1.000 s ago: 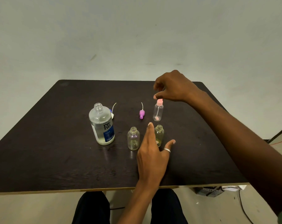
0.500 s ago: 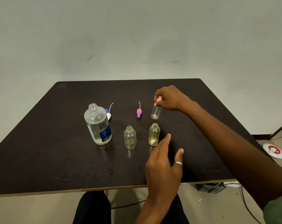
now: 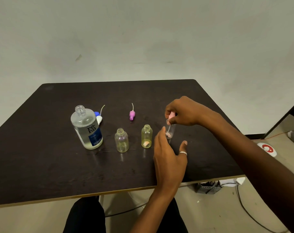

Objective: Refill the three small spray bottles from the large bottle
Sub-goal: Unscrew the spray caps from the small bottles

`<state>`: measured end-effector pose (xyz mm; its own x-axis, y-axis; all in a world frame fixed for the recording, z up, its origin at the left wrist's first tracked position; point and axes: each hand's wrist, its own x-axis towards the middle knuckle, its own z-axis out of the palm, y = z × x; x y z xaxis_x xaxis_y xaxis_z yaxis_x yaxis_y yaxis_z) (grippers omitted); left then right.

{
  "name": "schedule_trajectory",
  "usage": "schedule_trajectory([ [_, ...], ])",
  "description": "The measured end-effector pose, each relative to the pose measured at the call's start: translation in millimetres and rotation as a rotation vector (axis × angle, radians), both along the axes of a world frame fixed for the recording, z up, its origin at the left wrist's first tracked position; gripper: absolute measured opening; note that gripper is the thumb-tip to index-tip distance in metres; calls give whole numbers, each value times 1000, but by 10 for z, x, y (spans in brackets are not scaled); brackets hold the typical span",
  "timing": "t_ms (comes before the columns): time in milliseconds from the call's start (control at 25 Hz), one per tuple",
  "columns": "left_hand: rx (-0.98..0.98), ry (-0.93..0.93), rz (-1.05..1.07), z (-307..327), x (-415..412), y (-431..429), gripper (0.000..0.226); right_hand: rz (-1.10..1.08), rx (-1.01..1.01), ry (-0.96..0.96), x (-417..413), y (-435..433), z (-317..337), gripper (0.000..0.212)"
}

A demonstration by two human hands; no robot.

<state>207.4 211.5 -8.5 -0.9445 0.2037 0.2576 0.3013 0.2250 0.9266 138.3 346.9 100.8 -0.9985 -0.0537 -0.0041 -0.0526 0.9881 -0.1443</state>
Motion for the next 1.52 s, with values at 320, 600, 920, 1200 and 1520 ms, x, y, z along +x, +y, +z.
schedule_trajectory([
  [320,-77,5,-97,-62,-285,149,63,-15,-66,-9,356,-73,-23,13],
  [600,-103,137,-45,-147,-342,149,29,-81,70,56,339,-51,120,40],
  [920,-100,178,-38,-169,-355,138,33,-21,128,-63,332,-172,145,6],
  [1200,-96,191,-31,-173,-349,130,28,-104,183,16,365,-124,153,34],
  [1520,-110,182,-30,-204,-367,144,34,35,84,-135,370,-166,186,16],
])
